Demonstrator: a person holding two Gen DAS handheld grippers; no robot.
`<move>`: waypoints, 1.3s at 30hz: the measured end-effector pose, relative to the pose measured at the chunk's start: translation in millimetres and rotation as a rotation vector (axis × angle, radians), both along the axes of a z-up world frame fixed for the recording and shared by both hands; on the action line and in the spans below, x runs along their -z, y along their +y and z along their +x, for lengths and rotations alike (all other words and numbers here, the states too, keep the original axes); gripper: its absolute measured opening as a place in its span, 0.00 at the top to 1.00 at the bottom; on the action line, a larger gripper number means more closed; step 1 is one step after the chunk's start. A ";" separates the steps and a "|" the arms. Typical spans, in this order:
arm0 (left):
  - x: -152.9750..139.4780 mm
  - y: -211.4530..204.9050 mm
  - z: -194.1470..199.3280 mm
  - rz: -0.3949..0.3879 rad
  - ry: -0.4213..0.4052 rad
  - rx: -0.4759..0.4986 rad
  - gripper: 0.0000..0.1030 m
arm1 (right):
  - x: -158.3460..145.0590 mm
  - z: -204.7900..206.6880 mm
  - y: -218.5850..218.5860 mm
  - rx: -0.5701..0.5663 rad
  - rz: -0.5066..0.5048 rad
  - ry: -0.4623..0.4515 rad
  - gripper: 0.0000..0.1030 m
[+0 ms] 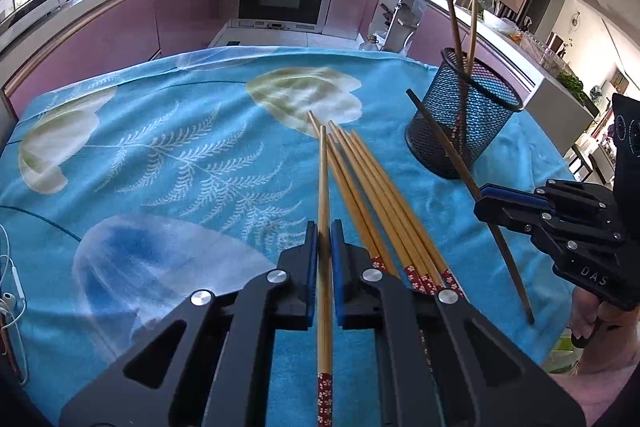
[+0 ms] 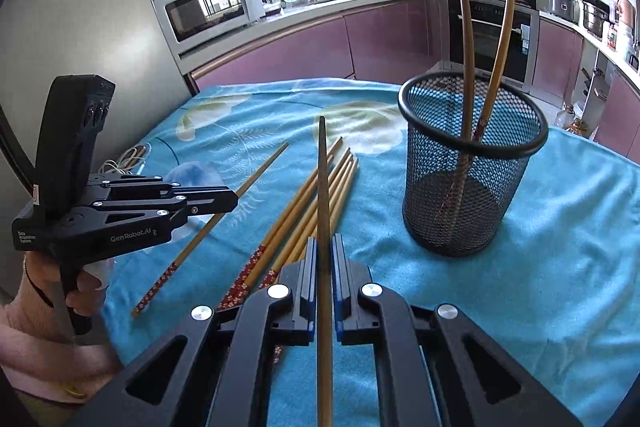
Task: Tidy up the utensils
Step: 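Lift the chopstick upright with the right tool over the mesh holder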
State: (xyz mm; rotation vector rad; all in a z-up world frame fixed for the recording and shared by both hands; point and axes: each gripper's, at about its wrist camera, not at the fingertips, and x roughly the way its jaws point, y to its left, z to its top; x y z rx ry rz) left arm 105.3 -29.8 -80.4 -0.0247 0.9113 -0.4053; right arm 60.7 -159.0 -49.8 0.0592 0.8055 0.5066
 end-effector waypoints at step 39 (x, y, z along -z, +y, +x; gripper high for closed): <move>-150.6 -28.5 10.0 -0.364 -0.264 0.167 0.93 | -112.7 0.1 -76.9 0.116 0.135 -0.324 0.94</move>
